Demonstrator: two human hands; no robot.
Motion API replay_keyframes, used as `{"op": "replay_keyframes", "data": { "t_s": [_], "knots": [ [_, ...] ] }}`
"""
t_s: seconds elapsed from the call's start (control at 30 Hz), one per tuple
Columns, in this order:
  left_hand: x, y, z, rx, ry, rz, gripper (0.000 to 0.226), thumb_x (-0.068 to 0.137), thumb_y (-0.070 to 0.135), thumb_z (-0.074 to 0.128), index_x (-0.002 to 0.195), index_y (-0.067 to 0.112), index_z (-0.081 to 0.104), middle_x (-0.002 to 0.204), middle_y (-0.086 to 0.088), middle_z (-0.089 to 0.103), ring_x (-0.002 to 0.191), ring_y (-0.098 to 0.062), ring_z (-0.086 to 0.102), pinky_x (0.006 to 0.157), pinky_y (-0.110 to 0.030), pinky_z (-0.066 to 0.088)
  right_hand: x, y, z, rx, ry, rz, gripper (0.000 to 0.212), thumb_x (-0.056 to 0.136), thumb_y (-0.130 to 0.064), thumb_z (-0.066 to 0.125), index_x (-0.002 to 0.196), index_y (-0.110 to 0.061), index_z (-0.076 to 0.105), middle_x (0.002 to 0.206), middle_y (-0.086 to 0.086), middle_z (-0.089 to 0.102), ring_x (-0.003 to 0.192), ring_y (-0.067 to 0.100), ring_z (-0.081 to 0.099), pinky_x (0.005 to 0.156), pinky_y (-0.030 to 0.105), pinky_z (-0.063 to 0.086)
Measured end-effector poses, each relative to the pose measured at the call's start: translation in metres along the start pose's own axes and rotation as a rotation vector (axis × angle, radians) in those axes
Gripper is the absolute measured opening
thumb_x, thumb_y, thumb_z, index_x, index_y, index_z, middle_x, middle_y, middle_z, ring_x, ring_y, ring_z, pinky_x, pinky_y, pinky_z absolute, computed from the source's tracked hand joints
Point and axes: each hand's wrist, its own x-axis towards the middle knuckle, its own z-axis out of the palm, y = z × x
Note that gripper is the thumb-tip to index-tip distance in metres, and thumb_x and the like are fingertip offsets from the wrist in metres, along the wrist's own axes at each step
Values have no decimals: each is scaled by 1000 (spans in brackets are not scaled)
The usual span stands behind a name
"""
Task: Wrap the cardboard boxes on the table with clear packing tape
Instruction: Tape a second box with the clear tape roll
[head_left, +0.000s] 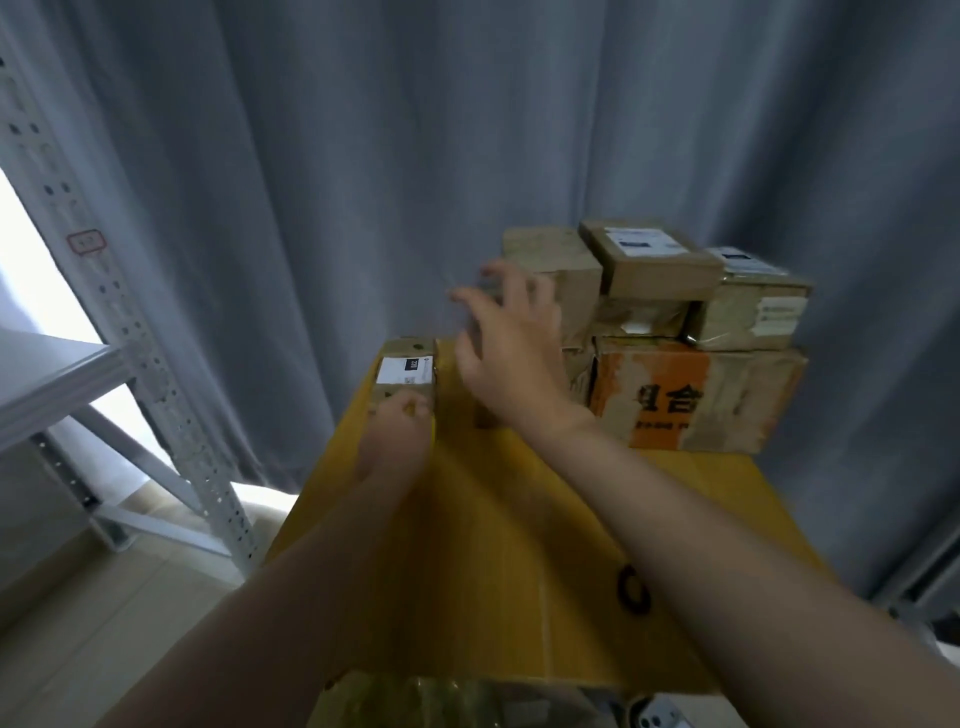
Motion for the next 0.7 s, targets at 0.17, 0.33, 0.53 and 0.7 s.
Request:
{"op": "replay_keyframes", "data": {
  "t_s": [0.17,0.33,0.53,0.7],
  "knots": [
    [-27,15,6,-237,-80,-59,28,106,30,50,107,15,73,93,-4,73,83,-21,67,76,-32,52,47,36,-33,-286,-61,300,60,92,-61,59,144,-31,51,163,11,20,148,41,16,115,58,20],
    [-30,25,19,-291,-79,-125,22,108,27,48,93,28,64,76,5,63,69,-10,59,61,-25,45,42,47,-20,-340,-134,254,55,87,-67,64,131,-34,59,162,9,24,145,43,17,114,58,22],
    [-31,32,21,-141,-106,-14,24,107,26,46,101,23,69,76,4,67,66,-9,63,59,-25,51,39,38,-11,-264,-25,217,41,81,-56,75,112,-33,64,157,11,31,124,42,41,103,52,35],
    [-48,35,24,-77,-59,68,20,107,35,48,107,33,68,79,7,70,73,-17,70,69,-39,60,29,31,-23,-59,129,51,29,78,-40,78,103,-28,67,142,6,45,127,39,38,107,51,35]
  ]
}}
